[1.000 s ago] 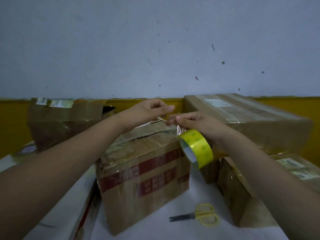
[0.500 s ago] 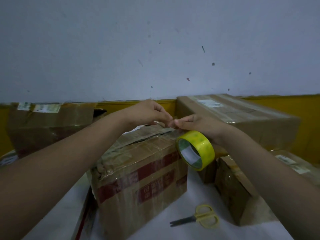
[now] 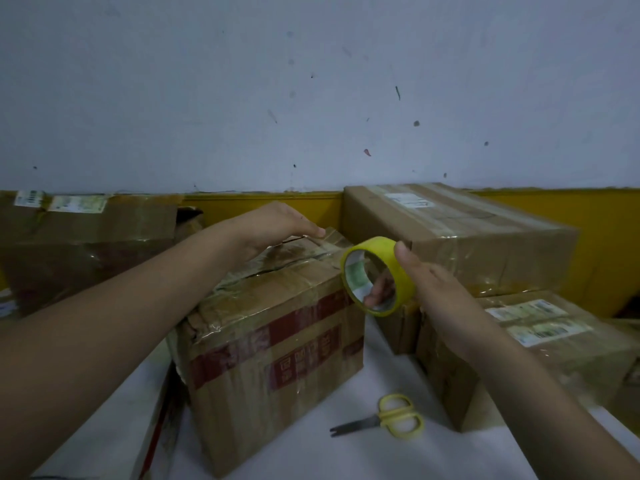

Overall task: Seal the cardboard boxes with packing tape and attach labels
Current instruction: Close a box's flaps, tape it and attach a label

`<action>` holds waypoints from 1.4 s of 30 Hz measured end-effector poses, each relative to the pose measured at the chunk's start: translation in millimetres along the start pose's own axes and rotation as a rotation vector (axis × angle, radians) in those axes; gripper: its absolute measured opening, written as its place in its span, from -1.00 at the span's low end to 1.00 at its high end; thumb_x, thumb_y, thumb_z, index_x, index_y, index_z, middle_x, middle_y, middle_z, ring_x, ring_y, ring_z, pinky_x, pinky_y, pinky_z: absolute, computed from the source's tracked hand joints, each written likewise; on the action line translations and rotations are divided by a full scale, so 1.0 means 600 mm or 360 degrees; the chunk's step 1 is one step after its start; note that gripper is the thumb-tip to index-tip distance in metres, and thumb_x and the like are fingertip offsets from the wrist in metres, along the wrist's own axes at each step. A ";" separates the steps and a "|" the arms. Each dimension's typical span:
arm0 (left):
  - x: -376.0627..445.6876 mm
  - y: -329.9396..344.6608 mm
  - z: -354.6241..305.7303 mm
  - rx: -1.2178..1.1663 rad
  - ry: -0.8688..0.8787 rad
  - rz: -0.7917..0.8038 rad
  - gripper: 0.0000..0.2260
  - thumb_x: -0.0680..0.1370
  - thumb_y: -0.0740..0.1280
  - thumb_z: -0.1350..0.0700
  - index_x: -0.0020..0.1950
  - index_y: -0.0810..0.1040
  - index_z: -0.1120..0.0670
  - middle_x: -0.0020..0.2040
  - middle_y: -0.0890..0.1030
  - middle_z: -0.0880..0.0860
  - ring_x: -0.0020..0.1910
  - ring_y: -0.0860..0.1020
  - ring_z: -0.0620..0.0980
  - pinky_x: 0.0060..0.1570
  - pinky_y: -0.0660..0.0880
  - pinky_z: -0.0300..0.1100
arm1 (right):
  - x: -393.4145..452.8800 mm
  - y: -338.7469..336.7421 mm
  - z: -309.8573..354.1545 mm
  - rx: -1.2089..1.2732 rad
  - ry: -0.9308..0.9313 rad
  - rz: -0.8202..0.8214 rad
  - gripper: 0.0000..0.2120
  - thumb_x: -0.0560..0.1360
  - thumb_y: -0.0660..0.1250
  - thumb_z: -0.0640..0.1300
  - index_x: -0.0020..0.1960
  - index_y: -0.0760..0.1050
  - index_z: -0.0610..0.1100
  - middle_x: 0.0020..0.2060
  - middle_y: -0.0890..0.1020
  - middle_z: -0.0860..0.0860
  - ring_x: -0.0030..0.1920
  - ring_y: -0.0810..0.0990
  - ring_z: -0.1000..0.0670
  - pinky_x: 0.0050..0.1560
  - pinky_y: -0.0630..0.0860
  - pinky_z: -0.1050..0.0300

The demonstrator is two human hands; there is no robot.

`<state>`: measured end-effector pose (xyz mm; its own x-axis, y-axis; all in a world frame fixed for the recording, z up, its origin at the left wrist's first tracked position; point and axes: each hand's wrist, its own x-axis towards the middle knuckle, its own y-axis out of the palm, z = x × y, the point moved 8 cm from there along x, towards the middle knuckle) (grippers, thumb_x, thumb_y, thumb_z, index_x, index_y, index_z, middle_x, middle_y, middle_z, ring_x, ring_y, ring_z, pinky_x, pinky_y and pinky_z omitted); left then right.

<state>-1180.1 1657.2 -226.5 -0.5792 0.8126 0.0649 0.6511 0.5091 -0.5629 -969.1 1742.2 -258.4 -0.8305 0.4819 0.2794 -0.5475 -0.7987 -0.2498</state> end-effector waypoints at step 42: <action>-0.034 0.134 0.013 0.1551 0.0268 0.0592 -0.18 0.47 -0.15 -0.45 0.62 -0.27 -0.08 0.62 -0.31 0.03 0.60 -0.27 0.02 0.58 -0.19 0.09 | -0.034 0.055 -0.147 -0.0118 0.0167 0.0048 -0.38 0.58 0.17 0.24 -0.34 0.60 -0.24 -0.43 0.64 -0.15 -0.38 0.62 -0.02 -0.15 0.58 0.21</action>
<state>-1119.8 1679.1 -279.5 -0.2998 0.9376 -0.1761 0.0551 -0.1673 -0.9844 -979.1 1737.8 -354.3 -0.8508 0.4960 0.1734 -0.5249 -0.7864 -0.3257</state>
